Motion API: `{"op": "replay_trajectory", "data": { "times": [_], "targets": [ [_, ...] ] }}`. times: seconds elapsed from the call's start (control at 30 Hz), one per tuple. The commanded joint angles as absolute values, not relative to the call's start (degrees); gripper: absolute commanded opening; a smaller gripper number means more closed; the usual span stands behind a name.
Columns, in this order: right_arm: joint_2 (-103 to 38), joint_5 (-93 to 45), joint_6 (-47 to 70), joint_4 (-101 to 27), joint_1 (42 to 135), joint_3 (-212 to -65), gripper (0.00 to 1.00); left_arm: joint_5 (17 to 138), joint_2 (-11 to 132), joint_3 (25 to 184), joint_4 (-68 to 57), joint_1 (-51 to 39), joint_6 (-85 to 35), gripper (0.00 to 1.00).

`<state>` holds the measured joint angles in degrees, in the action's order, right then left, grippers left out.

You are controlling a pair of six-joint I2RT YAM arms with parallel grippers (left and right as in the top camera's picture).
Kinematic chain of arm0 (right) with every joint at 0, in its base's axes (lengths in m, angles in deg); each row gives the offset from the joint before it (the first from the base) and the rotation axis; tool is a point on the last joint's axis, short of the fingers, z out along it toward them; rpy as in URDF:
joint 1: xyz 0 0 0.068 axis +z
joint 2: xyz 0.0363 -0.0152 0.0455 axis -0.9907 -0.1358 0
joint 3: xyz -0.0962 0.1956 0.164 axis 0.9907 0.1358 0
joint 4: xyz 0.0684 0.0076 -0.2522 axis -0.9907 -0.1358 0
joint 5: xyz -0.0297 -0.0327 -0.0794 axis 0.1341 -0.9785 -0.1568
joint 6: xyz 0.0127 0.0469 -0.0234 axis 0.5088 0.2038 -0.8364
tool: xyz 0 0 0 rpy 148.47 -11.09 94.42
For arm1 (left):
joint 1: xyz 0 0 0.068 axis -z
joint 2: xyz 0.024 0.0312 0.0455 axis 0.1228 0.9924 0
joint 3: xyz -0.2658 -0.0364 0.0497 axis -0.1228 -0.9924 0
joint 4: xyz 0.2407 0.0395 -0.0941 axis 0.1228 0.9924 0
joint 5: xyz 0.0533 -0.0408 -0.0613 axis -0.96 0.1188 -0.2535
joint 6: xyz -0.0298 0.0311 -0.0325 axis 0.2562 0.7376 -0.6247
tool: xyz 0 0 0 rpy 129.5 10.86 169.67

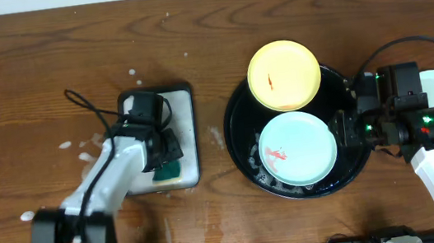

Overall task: Clean dirty plates on tray and stack at the side
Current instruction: 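Grasp the green sponge again with the left gripper and lift it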

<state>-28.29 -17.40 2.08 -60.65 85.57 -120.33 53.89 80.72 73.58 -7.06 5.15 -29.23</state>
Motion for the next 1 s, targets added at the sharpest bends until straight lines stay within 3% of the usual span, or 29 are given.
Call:
{"op": "replay_trajectory", "data": {
  "times": [0.0,0.07,0.1,0.13,0.5,0.7,0.87,0.97],
  "targets": [
    [-28.3,-16.7,1.4,-61.9,85.9,-120.3,0.43,53.2,85.1,73.2,-7.7,5.0,-28.8,0.38],
    [-28.5,-17.0,1.4,-62.0,85.9,-120.2,0.44,53.2,86.1,73.3,-7.7,5.0,-28.8,0.25],
    [-28.7,-17.3,2.0,-61.8,85.9,-120.0,0.44,53.2,86.1,73.3,-7.7,5.0,-28.8,0.09],
    [-29.1,-17.8,2.6,-61.7,85.9,-119.8,0.44,53.2,86.0,73.3,-7.6,5.0,-28.8,0.07],
    [-38.8,-21.5,4.9,-59.6,84.4,-119.5,0.39,53.4,78.1,83.5,4.6,5.3,-27.1,0.07],
    [-47.1,-19.6,4.9,-57.2,81.7,-119.5,0.37,55.2,75.1,91.4,10.9,10.9,-25.6,0.07],
    [-54.3,-18.3,2.6,-55.5,81.2,-119.4,0.36,63.5,75.1,93.1,6.6,18.6,-28.7,0.08],
    [-58.0,-18.3,1.5,-52.7,81.1,-119.3,0.3,64.6,75.4,93.1,2.6,23.4,-33.6,0.08]
  ]
}}
